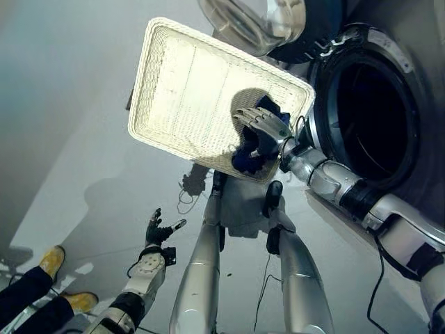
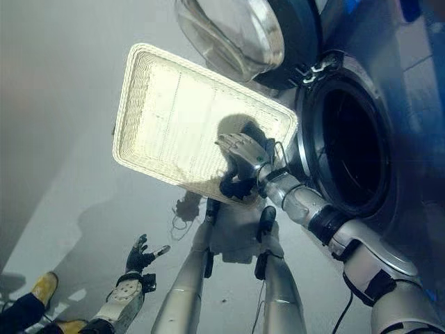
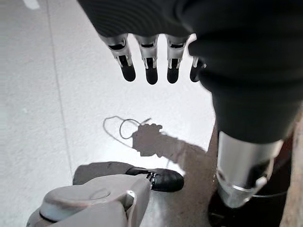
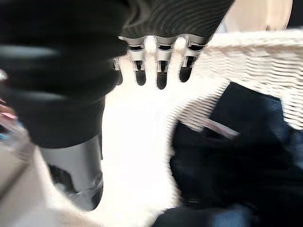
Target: Put the clothes into the washing machine.
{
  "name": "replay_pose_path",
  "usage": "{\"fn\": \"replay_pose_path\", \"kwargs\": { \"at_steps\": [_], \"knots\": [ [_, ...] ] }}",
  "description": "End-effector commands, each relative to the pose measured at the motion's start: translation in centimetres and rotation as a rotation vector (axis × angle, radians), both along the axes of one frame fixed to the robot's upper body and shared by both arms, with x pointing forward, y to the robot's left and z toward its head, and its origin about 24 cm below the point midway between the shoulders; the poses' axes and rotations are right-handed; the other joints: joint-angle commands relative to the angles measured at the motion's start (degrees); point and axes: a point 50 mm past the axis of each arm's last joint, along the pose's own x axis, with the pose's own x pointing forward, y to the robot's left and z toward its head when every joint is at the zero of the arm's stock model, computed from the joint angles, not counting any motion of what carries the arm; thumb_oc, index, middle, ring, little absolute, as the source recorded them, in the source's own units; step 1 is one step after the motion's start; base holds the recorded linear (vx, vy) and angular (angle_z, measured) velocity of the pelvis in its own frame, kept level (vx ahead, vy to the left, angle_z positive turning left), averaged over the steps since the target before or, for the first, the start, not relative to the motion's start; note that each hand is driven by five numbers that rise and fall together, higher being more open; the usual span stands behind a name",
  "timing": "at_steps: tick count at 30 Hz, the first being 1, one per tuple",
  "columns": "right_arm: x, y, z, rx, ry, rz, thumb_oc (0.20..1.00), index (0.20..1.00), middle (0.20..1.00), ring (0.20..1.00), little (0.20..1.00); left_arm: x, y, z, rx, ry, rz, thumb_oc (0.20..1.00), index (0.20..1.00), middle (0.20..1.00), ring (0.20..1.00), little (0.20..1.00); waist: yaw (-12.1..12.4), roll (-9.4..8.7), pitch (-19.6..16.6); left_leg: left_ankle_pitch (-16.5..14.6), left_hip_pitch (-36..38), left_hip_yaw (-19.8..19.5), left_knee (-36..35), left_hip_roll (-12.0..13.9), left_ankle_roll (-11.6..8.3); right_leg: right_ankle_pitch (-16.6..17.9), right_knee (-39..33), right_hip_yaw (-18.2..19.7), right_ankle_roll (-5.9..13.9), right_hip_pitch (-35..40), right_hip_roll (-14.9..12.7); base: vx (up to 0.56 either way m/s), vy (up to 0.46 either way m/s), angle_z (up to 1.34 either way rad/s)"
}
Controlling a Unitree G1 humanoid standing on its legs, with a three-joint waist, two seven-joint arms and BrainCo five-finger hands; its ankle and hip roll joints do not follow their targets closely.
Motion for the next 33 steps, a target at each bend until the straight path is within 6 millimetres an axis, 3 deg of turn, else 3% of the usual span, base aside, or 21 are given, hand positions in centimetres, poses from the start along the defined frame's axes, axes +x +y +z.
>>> {"fn": "replay_pose_path", "kwargs": {
  "at_steps": [1, 7, 14, 18, 23, 24, 26, 30, 33],
  "knots": [
    [1.2, -2.1, 0.5, -0.019, 0.062, -0.172, 1.0, 1.0, 1.0, 1.0, 1.0, 0.9, 0.5, 1.0, 0.06, -0.033, -0.011, 1.0, 1.0, 1.0, 1.0, 1.0, 3.21, -1.99, -0.53, -1.6, 0.98, 3.75, -0.86, -4.26, 0.56, 10.23, -10.07, -0.49, 5.05, 1.85, -0.54, 0.02, -0.072, 0.14],
    [2.9, -6.2, 0.1, -0.091, 0.222, -0.474, 1.0, 1.0, 1.0, 1.0, 1.0, 1.1, -0.1, 1.5, 0.073, -0.054, -0.047, 1.0, 1.0, 1.0, 1.0, 1.0, 4.47, -1.41, -0.53, -0.94, -1.67, 3.23, -1.06, -3.81, 0.14, 10.63, -10.38, -1.56, 4.88, -0.44, -0.56, 0.03, -0.048, 0.13],
    [3.3, -9.3, -0.3, -0.174, 0.368, -0.677, 1.0, 1.0, 1.0, 1.0, 1.0, 1.2, -0.7, 2.1, 0.071, -0.092, -0.082, 1.0, 1.0, 1.0, 1.0, 1.0, 5.62, -0.48, -0.53, -0.58, -3.62, 2.66, -1.23, -3.53, -0.12, 10.75, -10.47, -2.4, 4.73, -2.38, -0.67, 0.04, -0.025, 0.01],
    [3.1, -9.8, -1.5, -0.311, 0.547, -0.744, 1.0, 1.0, 1.0, 1.0, 1.0, 1.5, -1.2, 2.8, 0.071, -0.121, -0.099, 1.0, 1.0, 1.0, 1.0, 1.0, 6.18, 0.01, -0.53, -0.58, -4.37, 2.16, -1.32, -3.8, -0.11, 11.05, -11.08, -2.66, 4.68, -3.21, -0.81, 0.04, -0.035, 0.02],
    [3.0, -8.7, -2.4, -0.471, 0.661, -0.749, 1.0, 1.0, 1.0, 1.0, 1.0, 2.0, -1.2, 3.5, 0.092, -0.141, -0.117, 1.0, 1.0, 1.0, 1.0, 1.0, 7.19, 0.16, -0.53, -0.71, -4.96, 1.19, -0.72, -4.44, 0.23, 10.71, -10.81, -3.36, 4.45, -3.47, -0.84, 0.04, -0.059, 0.02],
    [3.0, -8.3, -2.5, -0.466, 0.71, -0.733, 0.862, 0.862, 0.862, 0.862, 0.862, 2.1, -1.2, 3.6, 0.098, -0.143, -0.122, 1.0, 1.0, 1.0, 1.0, 1.0, 7.44, 0.16, -0.53, -0.61, -5.06, 1.06, -0.69, -4.52, 0.26, 10.65, -10.76, -3.59, 4.42, -3.44, -0.83, 0.03, -0.042, 0.03],
    [2.9, -7.6, -2.8, -0.44, 0.778, -0.705, 0.228, 0.228, 0.228, 0.228, 0.228, 2.1, -1.2, 3.7, 0.105, -0.144, -0.13, 1.0, 1.0, 1.0, 1.0, 1.0, 7.83, 0.21, -0.53, -0.47, -5.21, 0.88, -0.66, -4.61, 0.23, 10.48, -10.6, -3.97, 4.41, -3.38, -0.87, 0.03, -0.04, 0.05],
    [2.4, -6.2, -3.9, -0.247, 1.006, -0.599, 0.2, 0.2, 0.2, 0.2, 0.2, 2.2, -0.7, 4.1, 0.119, -0.145, -0.14, 1.0, 1.0, 1.0, 1.0, 1.0, 8.33, 0.33, -0.53, -0.27, -5.24, 0.72, -0.48, -4.65, 0.23, 9.84, -9.9, -4.44, 4.18, -3.17, -0.87, 0.03, -0.039, 0.03],
    [2.4, -5.2, -3.7, -0.133, 0.982, -0.525, 0.216, 0.216, 0.216, 0.216, 0.216, 2.3, -0.2, 4.2, 0.131, -0.141, -0.142, 1.0, 1.0, 1.0, 1.0, 1.0, 8.33, 0.18, -0.53, 0.06, -5.04, 0.92, -0.56, -4.51, 0.08, 9.6, -9.5, -4.73, 4.18, -2.78, -0.87, 0.02, -0.023, 0.09]
  ]
}}
